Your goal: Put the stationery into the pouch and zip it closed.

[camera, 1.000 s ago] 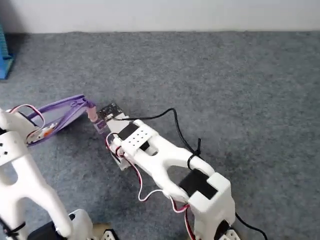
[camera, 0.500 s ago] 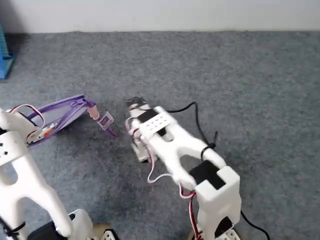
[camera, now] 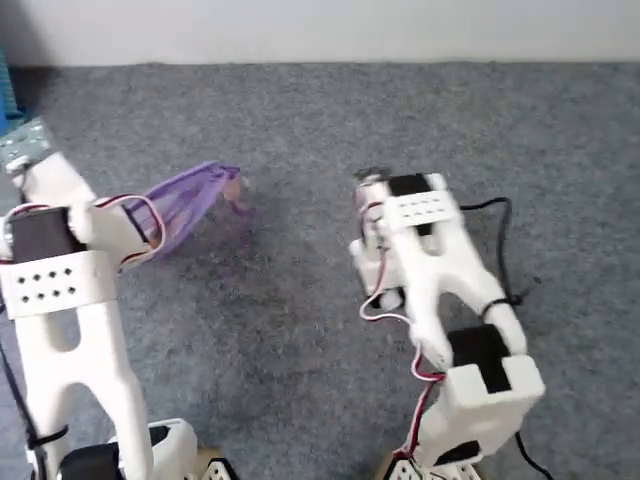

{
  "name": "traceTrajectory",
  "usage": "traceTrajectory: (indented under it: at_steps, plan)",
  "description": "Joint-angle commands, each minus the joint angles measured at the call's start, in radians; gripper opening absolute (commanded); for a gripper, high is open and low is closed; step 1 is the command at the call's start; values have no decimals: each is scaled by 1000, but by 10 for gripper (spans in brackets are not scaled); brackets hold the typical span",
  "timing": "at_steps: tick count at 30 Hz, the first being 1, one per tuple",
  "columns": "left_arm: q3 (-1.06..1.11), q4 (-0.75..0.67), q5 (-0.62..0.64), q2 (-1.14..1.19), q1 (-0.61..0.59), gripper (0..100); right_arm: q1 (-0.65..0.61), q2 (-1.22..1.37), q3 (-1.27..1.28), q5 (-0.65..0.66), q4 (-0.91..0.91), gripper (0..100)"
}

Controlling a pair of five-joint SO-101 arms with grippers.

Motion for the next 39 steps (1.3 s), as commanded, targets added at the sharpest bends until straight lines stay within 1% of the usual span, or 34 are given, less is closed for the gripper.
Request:
traceTrajectory:
  at_steps: [1, 3, 7, 9, 12, 17, 20, 23, 28, 32, 34, 37, 38, 39]
  plan:
    - [-30, -31, 17, -3, 52, 13, 73, -81, -15, 40, -13, 13]
    - [-28, -37, 17, -3, 52, 13, 82, -91, -15, 40, -12, 40]
    - [-28, -35, 17, -3, 52, 13, 71, -111, 20, 46, 5, 183]
    - [-28, -35, 17, -3, 52, 13, 47, -127, 58, 46, -1, 217]
    - [-28, -35, 17, -3, 52, 13, 15, -143, 77, 46, -44, 216]
    - [-27, -17, 17, -3, 46, 13, 8, -140, 74, 48, -211, 217]
    - [-27, 2, 17, -3, 46, 13, -5, -104, 71, 51, -298, 218]
    - [-27, 18, 17, -5, 46, 13, -15, -33, 46, 92, -338, 217]
    - [-27, 17, 17, -5, 46, 13, -24, 136, -84, 91, -325, 216]
    - [-27, 18, 17, -5, 46, 13, -45, 255, -164, 92, -231, 209]
    - [-27, 18, 17, -5, 46, 13, -50, 289, -184, 92, -191, 158]
    - [-13, 15, 17, -5, 46, 13, -56, 297, -187, 91, -163, 19]
    - [-1, 15, 17, -5, 46, 13, -56, 294, -189, 89, -159, 2]
    - [12, 15, 17, -5, 46, 13, -54, 288, -189, 89, -147, 22]
